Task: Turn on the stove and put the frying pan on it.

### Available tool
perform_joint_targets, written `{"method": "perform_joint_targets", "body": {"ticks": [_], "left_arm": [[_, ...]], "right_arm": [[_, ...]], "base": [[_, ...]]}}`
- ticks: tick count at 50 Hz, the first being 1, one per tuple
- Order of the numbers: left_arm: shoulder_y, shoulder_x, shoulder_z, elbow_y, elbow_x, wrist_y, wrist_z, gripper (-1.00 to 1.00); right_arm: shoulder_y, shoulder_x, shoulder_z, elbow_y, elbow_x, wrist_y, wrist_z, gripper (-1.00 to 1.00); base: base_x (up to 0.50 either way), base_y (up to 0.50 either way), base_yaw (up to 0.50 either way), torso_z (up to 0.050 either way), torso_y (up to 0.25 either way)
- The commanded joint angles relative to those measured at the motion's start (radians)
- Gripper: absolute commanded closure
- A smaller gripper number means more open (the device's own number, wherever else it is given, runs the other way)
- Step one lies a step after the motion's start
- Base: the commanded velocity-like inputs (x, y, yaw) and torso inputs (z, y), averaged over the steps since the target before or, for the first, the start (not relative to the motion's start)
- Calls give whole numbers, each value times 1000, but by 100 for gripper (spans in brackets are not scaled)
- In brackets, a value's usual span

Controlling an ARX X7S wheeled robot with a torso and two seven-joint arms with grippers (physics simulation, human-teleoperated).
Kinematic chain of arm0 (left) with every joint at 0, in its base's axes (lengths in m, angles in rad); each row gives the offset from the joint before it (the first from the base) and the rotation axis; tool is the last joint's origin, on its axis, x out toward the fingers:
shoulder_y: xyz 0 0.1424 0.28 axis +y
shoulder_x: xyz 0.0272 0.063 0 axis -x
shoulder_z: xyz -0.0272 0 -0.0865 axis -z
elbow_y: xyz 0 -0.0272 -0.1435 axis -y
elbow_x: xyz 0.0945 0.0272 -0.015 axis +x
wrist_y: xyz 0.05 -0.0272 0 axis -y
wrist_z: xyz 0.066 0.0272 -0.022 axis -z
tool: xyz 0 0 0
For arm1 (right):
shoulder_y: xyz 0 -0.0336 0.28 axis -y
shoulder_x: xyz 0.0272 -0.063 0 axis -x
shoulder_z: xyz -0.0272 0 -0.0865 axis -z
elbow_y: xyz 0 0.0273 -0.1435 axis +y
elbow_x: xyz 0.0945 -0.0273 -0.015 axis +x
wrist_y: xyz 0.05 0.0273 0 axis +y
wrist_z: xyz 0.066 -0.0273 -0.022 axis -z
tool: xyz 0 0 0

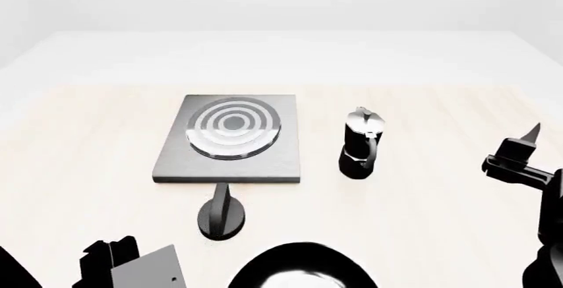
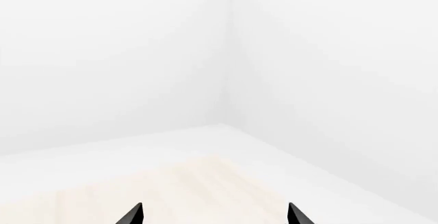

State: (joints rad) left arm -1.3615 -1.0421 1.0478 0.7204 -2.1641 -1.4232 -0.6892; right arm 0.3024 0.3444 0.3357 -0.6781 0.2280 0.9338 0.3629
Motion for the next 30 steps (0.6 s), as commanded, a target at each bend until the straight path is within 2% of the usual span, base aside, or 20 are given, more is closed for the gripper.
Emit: {"method": "perform_joint_targets", "body": {"ticks": [1,16,30], "left_arm": [[51,21,-45,-20,105,-16,83,-100],[181,54,-79,-39,324,-23,250,-100],[260,46,-82,-46,474,2,375,-100]], "right_arm": [[1,-22,25,1,-3,-4,-30,-100],[-13,-25,23,9,-3,-25,-27,-100],[-11,-22,21,5,2,-22,-24,-100]], "base": [[0,0,0,0,0],[0,0,0,0,0],[0,0,0,0,0]]}}
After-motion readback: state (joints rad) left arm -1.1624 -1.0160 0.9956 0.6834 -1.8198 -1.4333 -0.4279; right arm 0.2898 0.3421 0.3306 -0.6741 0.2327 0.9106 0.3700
